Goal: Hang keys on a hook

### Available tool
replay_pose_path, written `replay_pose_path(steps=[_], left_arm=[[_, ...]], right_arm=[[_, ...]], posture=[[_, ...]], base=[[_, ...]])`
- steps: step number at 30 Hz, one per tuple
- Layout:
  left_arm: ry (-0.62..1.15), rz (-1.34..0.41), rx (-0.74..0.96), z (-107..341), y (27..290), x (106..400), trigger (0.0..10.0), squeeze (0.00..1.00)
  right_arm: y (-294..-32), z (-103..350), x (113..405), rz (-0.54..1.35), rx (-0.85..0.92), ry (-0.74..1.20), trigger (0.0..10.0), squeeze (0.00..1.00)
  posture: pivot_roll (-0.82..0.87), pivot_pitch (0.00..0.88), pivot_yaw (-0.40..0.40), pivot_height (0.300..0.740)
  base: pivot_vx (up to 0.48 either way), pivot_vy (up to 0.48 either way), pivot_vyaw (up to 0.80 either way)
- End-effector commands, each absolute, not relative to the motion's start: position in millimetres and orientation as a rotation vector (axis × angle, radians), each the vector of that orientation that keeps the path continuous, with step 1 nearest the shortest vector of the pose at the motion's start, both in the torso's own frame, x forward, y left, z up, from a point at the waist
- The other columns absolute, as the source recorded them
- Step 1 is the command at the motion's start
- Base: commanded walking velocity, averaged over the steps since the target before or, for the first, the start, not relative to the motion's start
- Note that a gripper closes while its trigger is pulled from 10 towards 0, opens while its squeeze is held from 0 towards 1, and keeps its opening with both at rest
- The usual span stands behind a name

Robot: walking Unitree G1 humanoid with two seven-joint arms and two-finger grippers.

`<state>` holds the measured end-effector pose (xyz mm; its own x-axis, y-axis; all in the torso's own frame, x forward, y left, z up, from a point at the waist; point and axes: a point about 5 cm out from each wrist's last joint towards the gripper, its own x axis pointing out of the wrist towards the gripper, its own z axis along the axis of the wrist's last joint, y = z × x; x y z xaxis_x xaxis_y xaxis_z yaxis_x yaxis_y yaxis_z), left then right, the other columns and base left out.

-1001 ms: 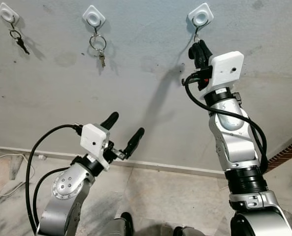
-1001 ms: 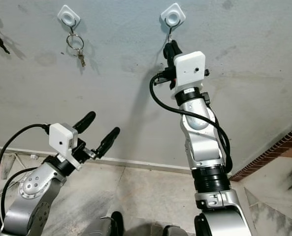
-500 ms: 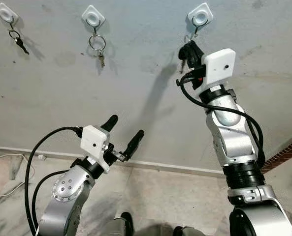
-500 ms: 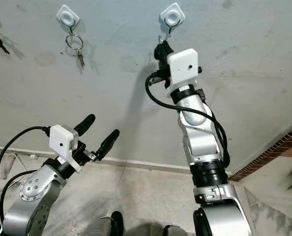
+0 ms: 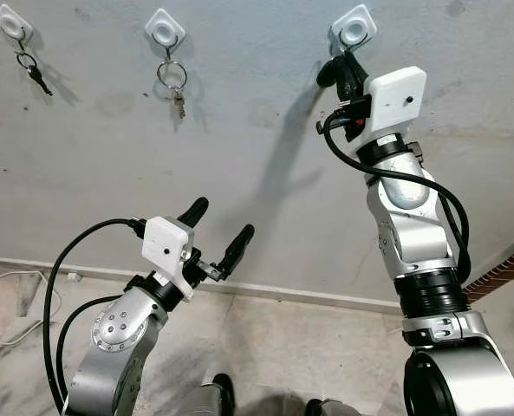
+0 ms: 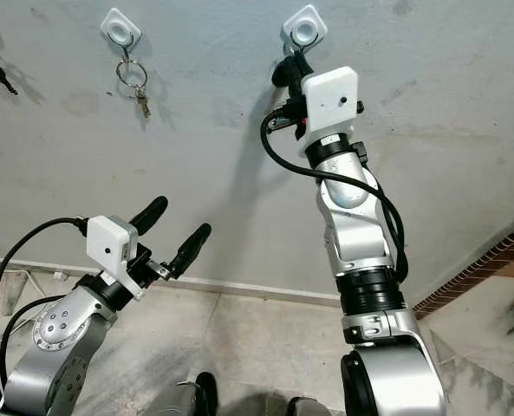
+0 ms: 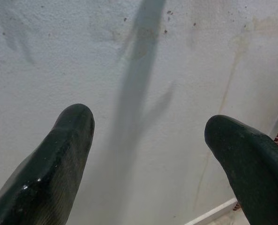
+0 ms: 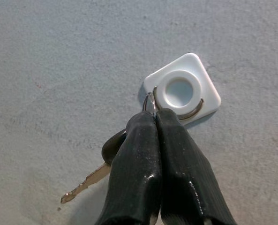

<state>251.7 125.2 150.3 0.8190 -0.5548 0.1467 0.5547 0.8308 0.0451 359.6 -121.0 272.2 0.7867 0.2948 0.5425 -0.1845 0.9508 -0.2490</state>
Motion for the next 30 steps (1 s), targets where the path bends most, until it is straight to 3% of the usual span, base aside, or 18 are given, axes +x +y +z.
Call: replay_pose_path(steps=[1, 21, 30], left_arm=[[-0.145, -0.590, 0.015, 148.4, 127.2, 249.3, 10.0, 0.00], [-0.140, -0.604, 0.025, 147.9, 125.7, 248.5, 10.0, 0.00], [-0.139, -0.606, 0.028, 148.5, 125.1, 247.8, 10.0, 0.00]], right_arm=[[-125.8, 275.6, 358.8, 0.232, -0.159, -0.631, 10.0, 0.00], [-119.8, 267.8, 352.5, 0.261, -0.096, -0.603, 10.0, 0.00], [-126.6, 247.7, 355.0, 0.215, -0.002, -0.503, 10.0, 0.00]], posture=[[0.03, 0.207, 0.066, 0.740], [0.03, 0.211, 0.074, 0.740], [0.03, 0.215, 0.075, 0.740]], base=[[0.000, 0.000, 0.00], [0.000, 0.000, 0.00], [0.000, 0.000, 0.00]])
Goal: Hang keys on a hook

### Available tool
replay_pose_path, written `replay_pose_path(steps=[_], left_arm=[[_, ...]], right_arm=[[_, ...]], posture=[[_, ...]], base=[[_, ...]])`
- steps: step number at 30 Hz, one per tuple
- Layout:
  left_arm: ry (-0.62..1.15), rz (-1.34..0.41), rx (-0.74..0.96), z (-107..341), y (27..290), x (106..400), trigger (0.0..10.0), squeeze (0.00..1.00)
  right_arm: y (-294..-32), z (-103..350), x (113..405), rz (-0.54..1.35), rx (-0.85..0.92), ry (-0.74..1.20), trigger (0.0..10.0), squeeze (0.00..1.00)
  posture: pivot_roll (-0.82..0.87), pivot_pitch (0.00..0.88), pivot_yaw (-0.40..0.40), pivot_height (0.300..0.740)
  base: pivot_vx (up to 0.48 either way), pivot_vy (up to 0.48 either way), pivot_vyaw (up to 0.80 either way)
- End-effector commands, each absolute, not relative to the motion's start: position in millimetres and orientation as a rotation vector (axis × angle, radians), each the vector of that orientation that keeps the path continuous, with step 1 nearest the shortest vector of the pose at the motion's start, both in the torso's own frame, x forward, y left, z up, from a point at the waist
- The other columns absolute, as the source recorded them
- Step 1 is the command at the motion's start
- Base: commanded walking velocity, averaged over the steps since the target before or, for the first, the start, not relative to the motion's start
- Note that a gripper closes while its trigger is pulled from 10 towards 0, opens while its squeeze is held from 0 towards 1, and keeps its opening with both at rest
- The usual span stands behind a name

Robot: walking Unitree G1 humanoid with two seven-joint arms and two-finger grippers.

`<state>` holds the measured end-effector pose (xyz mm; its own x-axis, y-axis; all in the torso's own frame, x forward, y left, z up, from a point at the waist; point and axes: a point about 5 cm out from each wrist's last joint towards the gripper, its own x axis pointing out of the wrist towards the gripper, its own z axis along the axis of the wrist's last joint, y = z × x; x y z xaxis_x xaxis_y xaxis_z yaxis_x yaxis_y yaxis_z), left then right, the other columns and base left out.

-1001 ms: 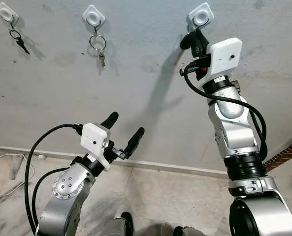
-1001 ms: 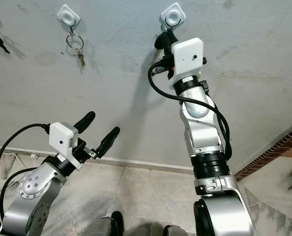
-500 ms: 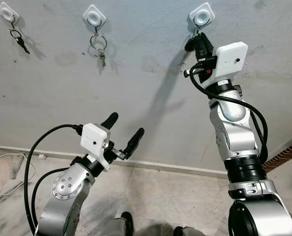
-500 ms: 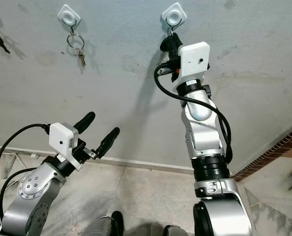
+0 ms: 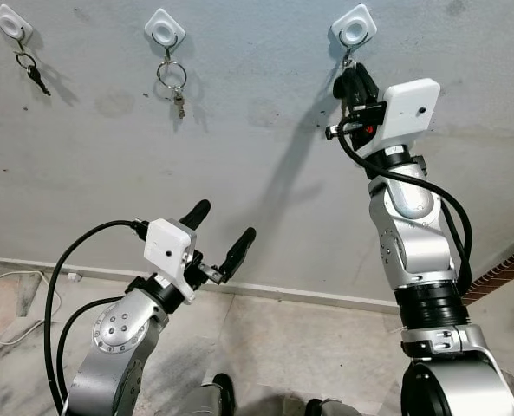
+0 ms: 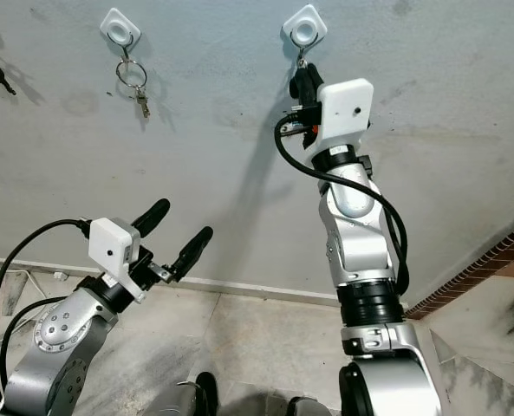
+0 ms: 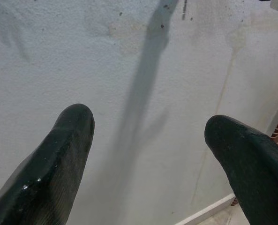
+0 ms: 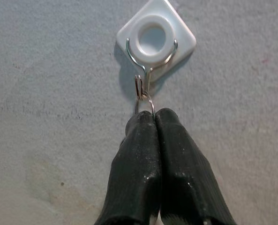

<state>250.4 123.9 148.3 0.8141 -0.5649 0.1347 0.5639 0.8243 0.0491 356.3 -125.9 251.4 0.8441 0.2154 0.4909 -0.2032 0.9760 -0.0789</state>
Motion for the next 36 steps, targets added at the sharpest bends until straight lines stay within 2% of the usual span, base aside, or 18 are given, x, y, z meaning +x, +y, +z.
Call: replay_pose_path(steps=[1, 10, 11, 12, 24, 36], left_arm=[[-0.140, -0.606, 0.028, 148.6, 124.9, 247.8, 10.0, 0.00], [-0.139, -0.613, 0.029, 149.0, 124.2, 248.5, 10.0, 0.00], [-0.139, -0.613, 0.029, 149.0, 124.1, 248.5, 10.0, 0.00], [-0.138, -0.614, 0.029, 149.0, 123.9, 248.5, 10.0, 0.00], [-0.152, -0.629, 0.026, 151.0, 120.3, 250.2, 10.0, 0.00], [-0.188, -0.626, 0.027, 158.9, 115.5, 254.1, 10.0, 0.00]], right_arm=[[-126.2, 245.3, 354.7, 0.216, 0.001, -0.495, 10.0, 0.00], [-122.8, 227.6, 353.4, 0.213, 0.061, -0.419, 10.0, 0.00], [-123.0, 226.5, 353.2, 0.208, 0.067, -0.416, 10.0, 0.53], [-123.0, 225.3, 352.9, 0.209, 0.079, -0.412, 10.0, 1.00], [-121.7, 215.1, 348.5, 0.202, 0.034, -0.392, 10.0, 1.00], [-116.7, 174.6, 340.5, 0.241, -0.035, -0.274, 10.0, 1.00]], posture=[[0.03, 0.215, 0.075, 0.740], [0.02, 0.216, 0.080, 0.740], [0.02, 0.217, 0.080, 0.740], [0.02, 0.217, 0.080, 0.740], [0.02, 0.213, 0.077, 0.740], [0.01, 0.203, 0.068, 0.740]], base=[[0.000, 0.000, 0.00], [0.000, 0.000, 0.00], [0.000, 0.000, 0.00], [0.000, 0.000, 0.00], [0.000, 0.000, 0.00], [0.000, 0.000, 0.00]])
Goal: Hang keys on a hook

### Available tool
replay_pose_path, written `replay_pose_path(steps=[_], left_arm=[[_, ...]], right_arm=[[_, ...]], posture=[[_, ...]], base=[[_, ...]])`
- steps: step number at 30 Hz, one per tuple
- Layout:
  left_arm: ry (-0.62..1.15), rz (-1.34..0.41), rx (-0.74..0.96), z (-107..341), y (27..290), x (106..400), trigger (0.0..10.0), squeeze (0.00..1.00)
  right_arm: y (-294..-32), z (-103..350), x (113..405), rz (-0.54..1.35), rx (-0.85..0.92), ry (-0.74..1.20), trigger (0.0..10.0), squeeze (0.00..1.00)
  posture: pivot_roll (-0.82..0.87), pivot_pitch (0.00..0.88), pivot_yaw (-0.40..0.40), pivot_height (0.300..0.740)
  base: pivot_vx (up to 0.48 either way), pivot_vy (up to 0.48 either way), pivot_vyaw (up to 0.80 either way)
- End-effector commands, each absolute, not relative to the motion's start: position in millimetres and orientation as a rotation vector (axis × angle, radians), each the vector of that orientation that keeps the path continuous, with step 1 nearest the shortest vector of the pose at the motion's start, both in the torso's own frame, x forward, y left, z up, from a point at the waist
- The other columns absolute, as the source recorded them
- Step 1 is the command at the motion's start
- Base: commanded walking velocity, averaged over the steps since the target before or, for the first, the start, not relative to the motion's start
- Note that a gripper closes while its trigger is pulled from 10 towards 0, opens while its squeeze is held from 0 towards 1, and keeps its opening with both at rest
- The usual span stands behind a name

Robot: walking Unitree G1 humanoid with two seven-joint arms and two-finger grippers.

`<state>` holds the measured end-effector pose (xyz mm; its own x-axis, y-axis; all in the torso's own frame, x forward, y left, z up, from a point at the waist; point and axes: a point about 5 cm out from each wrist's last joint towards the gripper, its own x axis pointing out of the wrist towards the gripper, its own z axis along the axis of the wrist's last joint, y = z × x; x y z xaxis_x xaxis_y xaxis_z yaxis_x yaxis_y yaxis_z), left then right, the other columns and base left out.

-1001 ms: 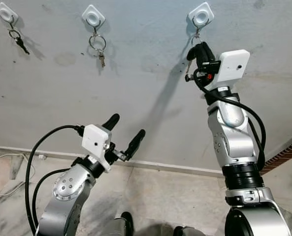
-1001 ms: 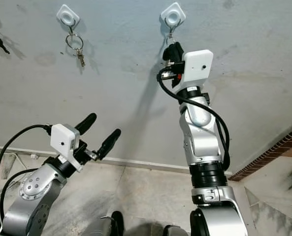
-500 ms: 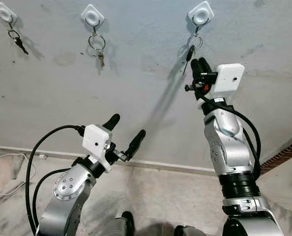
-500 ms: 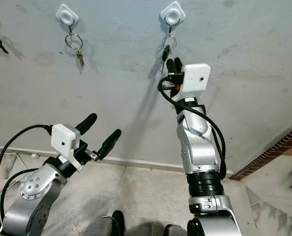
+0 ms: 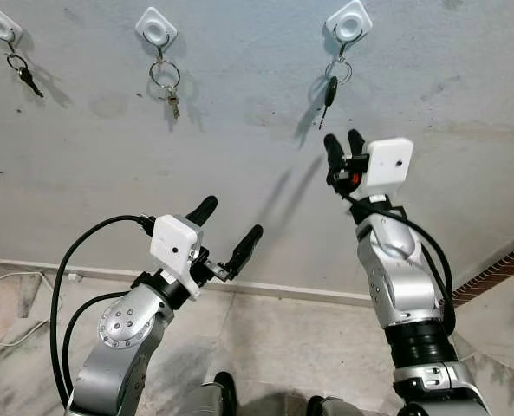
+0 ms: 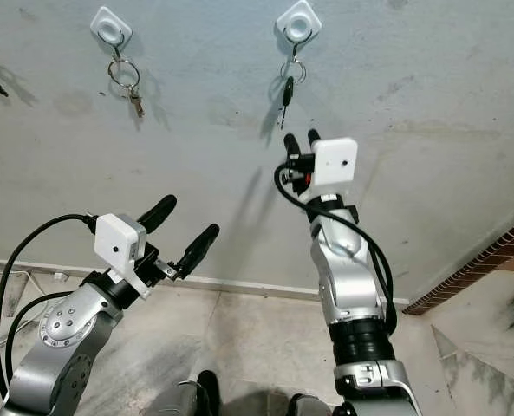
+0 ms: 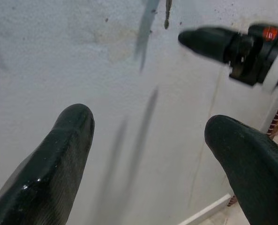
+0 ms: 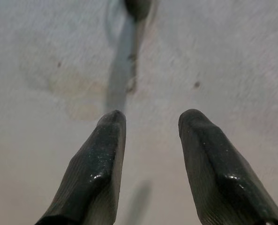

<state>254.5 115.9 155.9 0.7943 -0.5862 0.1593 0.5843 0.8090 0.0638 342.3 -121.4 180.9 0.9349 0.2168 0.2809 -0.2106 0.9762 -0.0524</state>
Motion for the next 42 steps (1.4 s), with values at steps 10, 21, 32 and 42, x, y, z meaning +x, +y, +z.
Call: replay_pose_path(steps=[10, 21, 32, 42], left_arm=[[-0.228, -0.623, 0.022, 169.5, 112.8, 259.6, 10.0, 0.00], [-0.266, -0.624, 0.017, 179.4, 109.0, 264.8, 10.0, 0.00], [-0.223, -0.606, 0.035, 164.1, 114.0, 264.7, 10.0, 0.00], [-0.069, -0.529, 0.039, 116.1, 128.1, 262.4, 10.0, 0.00]], right_arm=[[-120.6, 139.0, 331.3, 0.241, -0.079, -0.172, 10.0, 1.00], [-108.2, 112.5, 319.3, 0.298, -0.096, -0.100, 10.0, 1.00], [-104.1, 88.3, 310.8, 0.329, -0.144, -0.016, 10.0, 1.00], [-123.7, 26.5, 285.3, 0.320, -0.228, 0.201, 10.0, 1.00]], posture=[[0.01, 0.195, 0.066, 0.740], [0.00, 0.183, 0.067, 0.740], [0.00, 0.174, 0.070, 0.740], [-0.01, 0.173, 0.057, 0.740]], base=[[0.000, 0.000, 0.00], [0.000, 0.000, 0.00], [0.000, 0.000, 0.00], [0.000, 0.000, 0.00]])
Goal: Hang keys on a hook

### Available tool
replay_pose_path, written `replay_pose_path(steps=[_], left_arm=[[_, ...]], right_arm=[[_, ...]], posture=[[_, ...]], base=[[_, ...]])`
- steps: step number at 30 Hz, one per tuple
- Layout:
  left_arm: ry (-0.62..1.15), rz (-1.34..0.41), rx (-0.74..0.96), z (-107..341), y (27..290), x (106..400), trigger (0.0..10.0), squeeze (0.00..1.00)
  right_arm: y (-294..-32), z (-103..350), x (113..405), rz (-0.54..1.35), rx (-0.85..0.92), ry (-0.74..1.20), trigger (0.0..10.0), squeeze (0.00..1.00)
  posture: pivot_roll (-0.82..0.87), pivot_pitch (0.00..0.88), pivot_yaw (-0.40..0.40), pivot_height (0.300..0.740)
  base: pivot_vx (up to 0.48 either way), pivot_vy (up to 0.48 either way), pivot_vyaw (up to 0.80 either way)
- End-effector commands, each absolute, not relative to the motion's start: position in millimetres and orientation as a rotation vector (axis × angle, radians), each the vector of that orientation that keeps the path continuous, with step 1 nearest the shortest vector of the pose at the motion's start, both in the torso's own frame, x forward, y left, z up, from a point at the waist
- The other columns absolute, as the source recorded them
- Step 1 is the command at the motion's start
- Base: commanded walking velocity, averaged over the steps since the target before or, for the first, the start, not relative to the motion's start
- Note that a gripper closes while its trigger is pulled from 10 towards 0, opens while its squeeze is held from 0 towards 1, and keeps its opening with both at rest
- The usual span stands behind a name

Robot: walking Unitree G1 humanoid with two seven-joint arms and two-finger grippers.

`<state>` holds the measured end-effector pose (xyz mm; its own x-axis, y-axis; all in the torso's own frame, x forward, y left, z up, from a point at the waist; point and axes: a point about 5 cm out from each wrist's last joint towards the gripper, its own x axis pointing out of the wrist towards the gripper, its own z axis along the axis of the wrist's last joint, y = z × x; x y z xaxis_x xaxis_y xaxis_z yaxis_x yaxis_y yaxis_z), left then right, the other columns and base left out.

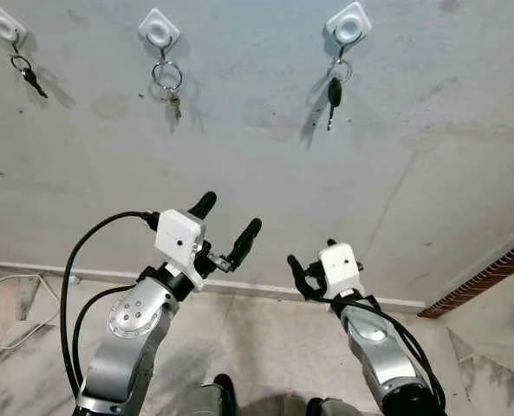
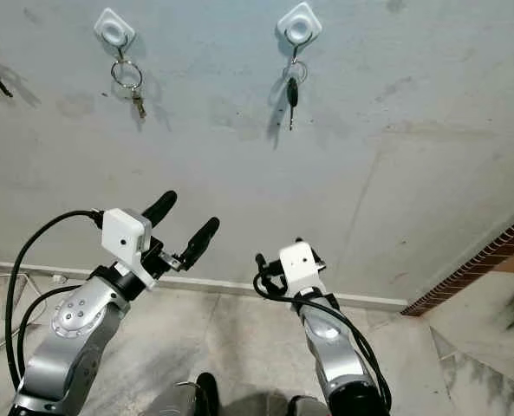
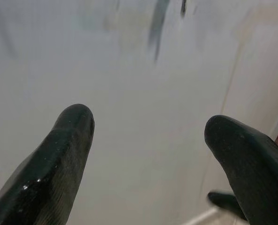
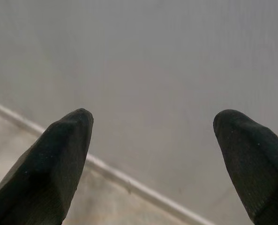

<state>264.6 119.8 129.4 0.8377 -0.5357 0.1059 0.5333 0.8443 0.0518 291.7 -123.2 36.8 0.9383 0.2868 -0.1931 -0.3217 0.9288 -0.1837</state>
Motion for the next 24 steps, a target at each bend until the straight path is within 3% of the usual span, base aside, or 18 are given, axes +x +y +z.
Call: replay_pose_path(steps=[1, 10, 24], left_arm=[[-0.036, -0.513, 0.053, 106.0, 131.6, 261.0, 10.0, 0.00], [0.302, -0.309, 0.135, 17.5, 165.6, 248.8, 10.0, 0.00], [0.649, -0.181, 0.244, -45.6, 184.2, 231.3, 10.0, 0.00]], right_arm=[[-126.6, 20.0, 282.2, 0.314, -0.238, 0.224, 10.0, 1.00], [-145.3, -28.5, 254.7, 0.257, -0.234, 0.492, 10.0, 1.00], [-148.7, -59.4, 226.2, 0.225, -0.192, 0.738, 10.0, 1.00]], posture=[[-0.01, 0.173, 0.056, 0.740], [-0.02, 0.165, 0.053, 0.740], [-0.04, 0.143, 0.028, 0.740]], base=[[0.000, 0.000, 0.00], [0.000, 0.000, 0.00], [0.000, 0.000, 0.00]])
